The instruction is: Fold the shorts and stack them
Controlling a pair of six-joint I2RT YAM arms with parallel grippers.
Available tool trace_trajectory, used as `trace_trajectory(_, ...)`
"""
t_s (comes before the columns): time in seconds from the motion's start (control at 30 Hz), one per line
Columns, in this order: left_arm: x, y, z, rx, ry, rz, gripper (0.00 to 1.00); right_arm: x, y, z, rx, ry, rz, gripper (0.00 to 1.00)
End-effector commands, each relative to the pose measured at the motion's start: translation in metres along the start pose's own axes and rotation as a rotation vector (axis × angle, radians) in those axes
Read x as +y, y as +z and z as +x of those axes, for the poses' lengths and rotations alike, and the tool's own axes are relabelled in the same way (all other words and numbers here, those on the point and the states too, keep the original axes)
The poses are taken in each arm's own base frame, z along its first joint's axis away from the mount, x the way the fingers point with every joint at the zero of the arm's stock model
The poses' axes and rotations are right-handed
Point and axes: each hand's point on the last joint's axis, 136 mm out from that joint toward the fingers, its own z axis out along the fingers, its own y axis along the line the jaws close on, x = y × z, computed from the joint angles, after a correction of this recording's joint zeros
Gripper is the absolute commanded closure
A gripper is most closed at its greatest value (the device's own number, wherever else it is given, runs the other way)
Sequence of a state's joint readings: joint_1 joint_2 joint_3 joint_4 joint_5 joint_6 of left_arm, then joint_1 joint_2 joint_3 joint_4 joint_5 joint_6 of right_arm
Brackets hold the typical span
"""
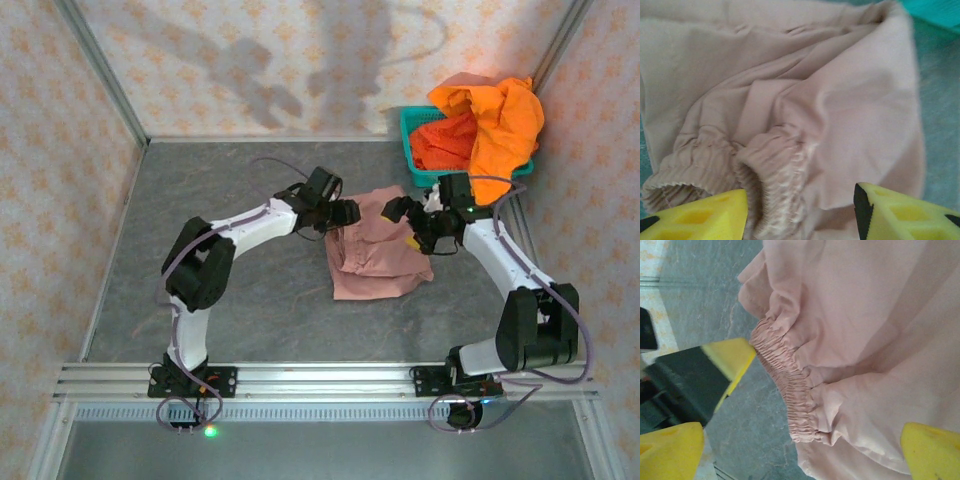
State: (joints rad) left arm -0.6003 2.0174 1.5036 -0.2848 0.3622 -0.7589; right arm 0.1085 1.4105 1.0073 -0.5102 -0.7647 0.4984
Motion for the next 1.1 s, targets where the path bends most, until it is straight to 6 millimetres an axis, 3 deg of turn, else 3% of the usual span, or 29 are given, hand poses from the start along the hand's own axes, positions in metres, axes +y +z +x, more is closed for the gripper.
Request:
trace_trajectory(0.0, -0.005, 0.000, 0.000, 0.031, -0.010, -0.004, 0.44, -0.007, 0.010, -0.005, 0.001, 0.005, -0.008, 0.00)
trace_trajectory(0.3, 0.007, 0.013, 0.003, 0.047, -0.022, -0.064, 0.59, -0.023, 0.021, -0.003, 0.016, 0.015, 0.031, 0.00)
trace_trajectory(0.53, 0.009, 0.022, 0.005, 0.083, -0.018, -0.088, 0.71, -0.049, 0.037, 0.008, 0.060, 0.051, 0.080, 0.00)
trace_trajectory(0.73, 0.017, 0.027, 0.005, 0.091, -0.011, -0.135, 0.75, -0.058, 0.044, 0.013, 0.076, 0.066, 0.092, 0.01)
trace_trajectory(1.0, 0.021, 0.029, 0.004, 0.086, -0.008, -0.153, 1.00, -0.068, 0.049, 0.016, 0.092, 0.073, 0.118, 0.01)
trace_trajectory(1.07, 0.022, 0.024, 0.001, 0.072, -0.002, -0.160, 1.00, -0.071, 0.049, 0.017, 0.092, 0.076, 0.126, 0.01)
